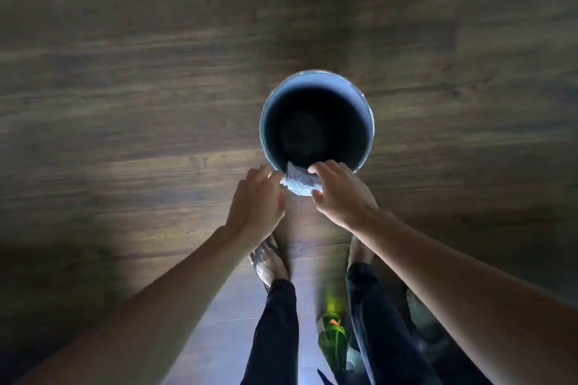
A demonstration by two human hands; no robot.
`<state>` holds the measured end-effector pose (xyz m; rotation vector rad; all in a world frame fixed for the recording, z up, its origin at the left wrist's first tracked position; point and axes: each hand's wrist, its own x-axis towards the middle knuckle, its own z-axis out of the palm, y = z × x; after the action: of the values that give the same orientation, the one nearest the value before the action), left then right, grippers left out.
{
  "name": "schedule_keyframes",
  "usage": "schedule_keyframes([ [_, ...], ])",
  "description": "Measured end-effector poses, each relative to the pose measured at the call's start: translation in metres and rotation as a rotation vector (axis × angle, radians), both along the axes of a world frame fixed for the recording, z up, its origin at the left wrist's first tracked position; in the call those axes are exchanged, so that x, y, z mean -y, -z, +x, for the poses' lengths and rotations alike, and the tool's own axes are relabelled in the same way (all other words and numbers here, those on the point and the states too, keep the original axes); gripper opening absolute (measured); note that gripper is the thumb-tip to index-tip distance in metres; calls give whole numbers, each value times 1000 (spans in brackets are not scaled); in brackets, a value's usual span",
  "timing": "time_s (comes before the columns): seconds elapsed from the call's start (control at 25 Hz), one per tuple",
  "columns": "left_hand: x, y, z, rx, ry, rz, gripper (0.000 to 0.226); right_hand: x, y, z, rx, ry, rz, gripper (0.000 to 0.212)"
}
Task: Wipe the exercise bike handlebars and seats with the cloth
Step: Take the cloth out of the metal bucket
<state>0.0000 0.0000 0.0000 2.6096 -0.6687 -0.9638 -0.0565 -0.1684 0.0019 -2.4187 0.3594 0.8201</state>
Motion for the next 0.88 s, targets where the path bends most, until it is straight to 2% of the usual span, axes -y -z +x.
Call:
schedule_keyframes([
  [0.24,-18,76,12,290,202,-58,37,-7,70,2,-52,-122,-46,51],
  [0.44,-23,100,13,450,230,-89,30,-15,99,0,58,-156,-132,42],
  [0.56,-24,105,12,491,265,-163,29,-16,103,-10,169,-159,-195,50],
  [0.72,-26,106,16,471,276,-197,24,-14,102,-21,297,-131,-205,35],
  [0.88,-24,106,16,470,269,-175,22,-8,97,-21,314,-117,-162,32],
])
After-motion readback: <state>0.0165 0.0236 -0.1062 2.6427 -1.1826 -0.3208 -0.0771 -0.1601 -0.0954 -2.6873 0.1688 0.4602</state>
